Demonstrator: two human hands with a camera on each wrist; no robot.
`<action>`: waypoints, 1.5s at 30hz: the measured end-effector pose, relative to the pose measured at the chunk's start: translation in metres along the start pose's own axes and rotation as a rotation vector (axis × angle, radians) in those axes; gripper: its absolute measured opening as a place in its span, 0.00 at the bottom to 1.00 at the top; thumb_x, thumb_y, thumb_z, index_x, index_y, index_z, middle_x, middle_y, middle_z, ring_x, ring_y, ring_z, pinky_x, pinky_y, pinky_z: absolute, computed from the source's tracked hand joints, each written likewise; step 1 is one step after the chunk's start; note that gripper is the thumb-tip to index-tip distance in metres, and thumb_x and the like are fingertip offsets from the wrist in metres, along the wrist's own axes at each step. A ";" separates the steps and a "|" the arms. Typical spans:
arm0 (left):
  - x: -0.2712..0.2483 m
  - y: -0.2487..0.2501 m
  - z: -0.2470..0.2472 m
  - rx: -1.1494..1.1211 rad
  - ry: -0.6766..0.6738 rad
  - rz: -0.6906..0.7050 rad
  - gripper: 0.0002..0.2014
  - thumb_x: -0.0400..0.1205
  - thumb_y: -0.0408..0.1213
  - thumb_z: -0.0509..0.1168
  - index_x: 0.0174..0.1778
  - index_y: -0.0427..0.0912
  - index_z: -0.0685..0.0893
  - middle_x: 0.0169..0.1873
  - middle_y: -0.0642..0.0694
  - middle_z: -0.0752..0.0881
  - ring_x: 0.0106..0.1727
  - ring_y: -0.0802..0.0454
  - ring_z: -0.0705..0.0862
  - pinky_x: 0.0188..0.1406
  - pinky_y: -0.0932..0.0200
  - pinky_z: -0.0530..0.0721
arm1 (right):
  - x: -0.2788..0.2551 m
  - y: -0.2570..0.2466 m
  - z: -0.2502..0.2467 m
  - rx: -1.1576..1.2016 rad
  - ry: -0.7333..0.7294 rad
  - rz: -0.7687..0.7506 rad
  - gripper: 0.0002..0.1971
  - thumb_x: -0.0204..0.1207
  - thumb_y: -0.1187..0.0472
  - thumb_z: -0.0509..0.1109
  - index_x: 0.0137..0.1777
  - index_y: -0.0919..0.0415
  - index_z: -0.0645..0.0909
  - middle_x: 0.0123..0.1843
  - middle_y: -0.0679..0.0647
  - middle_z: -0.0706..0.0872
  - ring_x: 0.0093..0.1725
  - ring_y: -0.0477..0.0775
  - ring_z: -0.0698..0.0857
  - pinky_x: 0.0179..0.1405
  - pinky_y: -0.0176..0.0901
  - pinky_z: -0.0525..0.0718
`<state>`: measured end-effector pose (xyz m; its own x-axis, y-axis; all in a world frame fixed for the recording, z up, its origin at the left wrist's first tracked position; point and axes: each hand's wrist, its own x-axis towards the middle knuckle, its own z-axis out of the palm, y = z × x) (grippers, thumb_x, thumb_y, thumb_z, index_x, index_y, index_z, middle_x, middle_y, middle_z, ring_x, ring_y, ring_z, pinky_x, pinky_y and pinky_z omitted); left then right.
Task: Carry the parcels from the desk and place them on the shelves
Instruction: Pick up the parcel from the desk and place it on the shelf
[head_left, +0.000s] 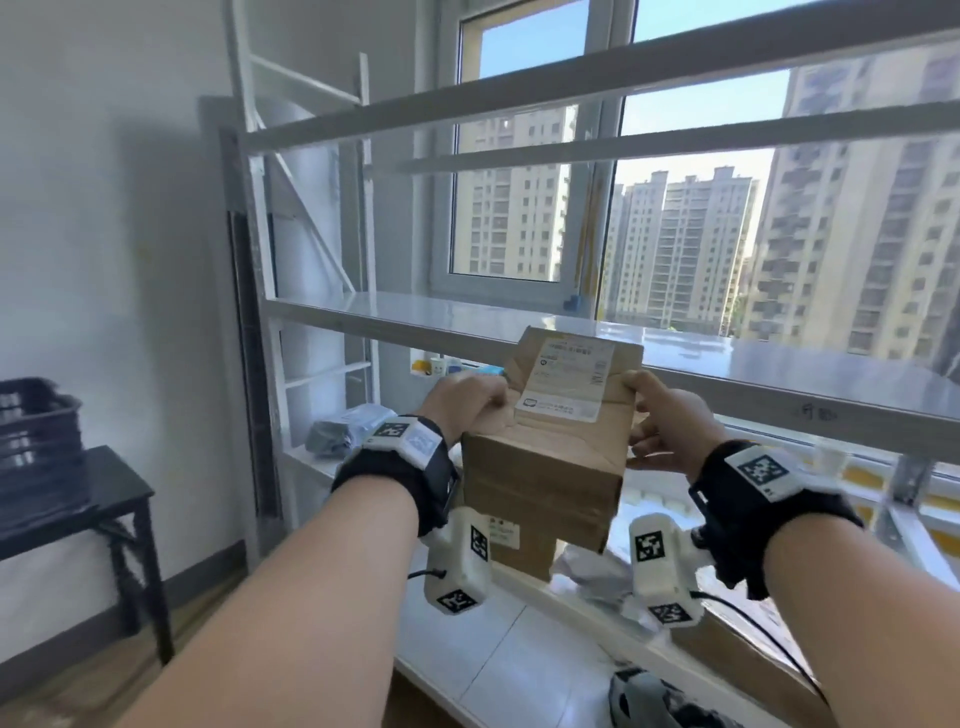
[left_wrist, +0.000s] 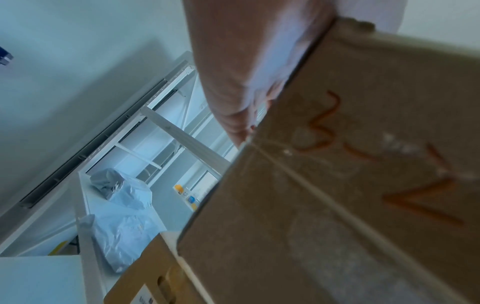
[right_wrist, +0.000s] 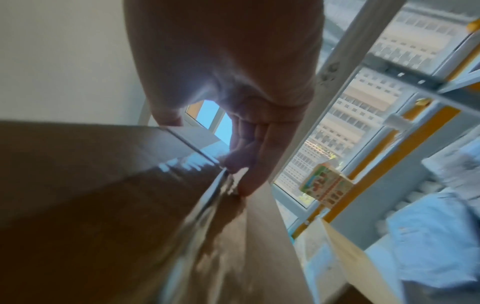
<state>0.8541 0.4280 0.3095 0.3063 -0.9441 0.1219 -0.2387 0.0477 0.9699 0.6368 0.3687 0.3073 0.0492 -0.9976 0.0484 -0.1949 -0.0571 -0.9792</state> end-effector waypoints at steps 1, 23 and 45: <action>0.012 0.002 -0.012 -0.028 0.000 0.008 0.10 0.76 0.30 0.66 0.28 0.45 0.79 0.33 0.46 0.81 0.35 0.49 0.79 0.45 0.52 0.79 | 0.010 -0.010 0.012 0.007 -0.012 -0.009 0.21 0.75 0.43 0.67 0.51 0.63 0.75 0.30 0.59 0.79 0.24 0.55 0.78 0.32 0.49 0.89; 0.385 0.015 -0.293 -0.389 0.185 0.210 0.12 0.74 0.29 0.55 0.48 0.32 0.81 0.50 0.37 0.81 0.40 0.43 0.80 0.35 0.58 0.76 | 0.319 -0.174 0.359 0.220 -0.185 -0.270 0.15 0.74 0.51 0.73 0.52 0.61 0.81 0.51 0.63 0.89 0.47 0.59 0.89 0.42 0.46 0.89; 0.661 -0.066 -0.406 -0.281 -0.255 0.123 0.08 0.75 0.34 0.57 0.38 0.38 0.81 0.39 0.40 0.84 0.36 0.49 0.76 0.38 0.58 0.73 | 0.495 -0.191 0.557 0.049 0.104 -0.054 0.13 0.78 0.52 0.70 0.54 0.62 0.82 0.52 0.59 0.89 0.46 0.55 0.88 0.41 0.43 0.86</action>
<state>1.4469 -0.0666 0.4115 0.0437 -0.9749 0.2183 0.0130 0.2190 0.9756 1.2441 -0.0922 0.4089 -0.0436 -0.9920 0.1187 -0.1469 -0.1112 -0.9829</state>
